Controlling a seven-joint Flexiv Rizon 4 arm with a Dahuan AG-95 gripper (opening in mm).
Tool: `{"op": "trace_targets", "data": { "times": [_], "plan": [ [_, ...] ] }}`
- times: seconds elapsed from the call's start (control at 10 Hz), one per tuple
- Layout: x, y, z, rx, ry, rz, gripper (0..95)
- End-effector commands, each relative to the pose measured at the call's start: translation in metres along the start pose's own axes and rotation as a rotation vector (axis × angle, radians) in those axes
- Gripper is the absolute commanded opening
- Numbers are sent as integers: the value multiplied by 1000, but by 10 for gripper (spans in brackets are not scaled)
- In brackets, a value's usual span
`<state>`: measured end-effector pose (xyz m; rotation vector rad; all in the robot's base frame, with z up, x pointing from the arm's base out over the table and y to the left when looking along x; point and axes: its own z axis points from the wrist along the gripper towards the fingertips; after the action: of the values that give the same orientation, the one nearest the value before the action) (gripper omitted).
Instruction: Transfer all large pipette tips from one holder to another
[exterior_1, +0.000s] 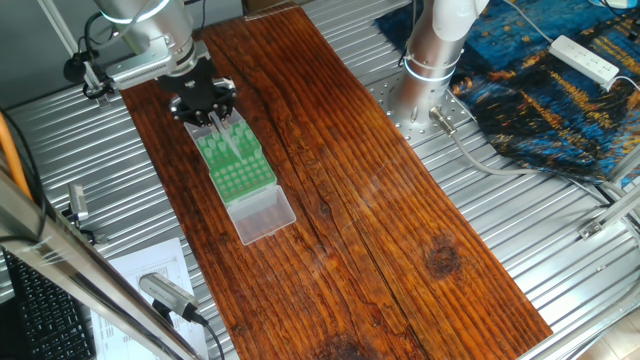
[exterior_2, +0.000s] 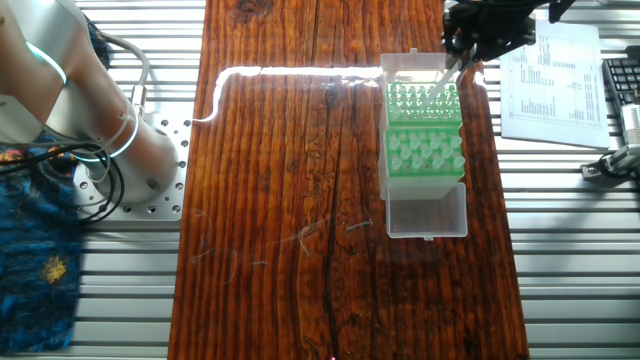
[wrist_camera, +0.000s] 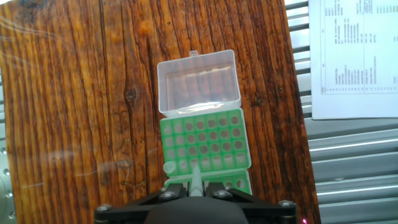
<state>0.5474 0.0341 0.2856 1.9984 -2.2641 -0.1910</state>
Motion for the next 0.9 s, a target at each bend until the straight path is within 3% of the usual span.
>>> {"op": "trace_targets", "data": {
  "times": [0.1, 0.4, 0.6, 0.9],
  "plan": [
    [-2, 2, -1, -1, 6, -1, 0],
    [0, 4, 0, 1, 12, -7, 0],
    [5, 7, 3, 0, 0, -9, 0],
    [2, 9, 3, 0, 0, 1, 0]
  ]
}}
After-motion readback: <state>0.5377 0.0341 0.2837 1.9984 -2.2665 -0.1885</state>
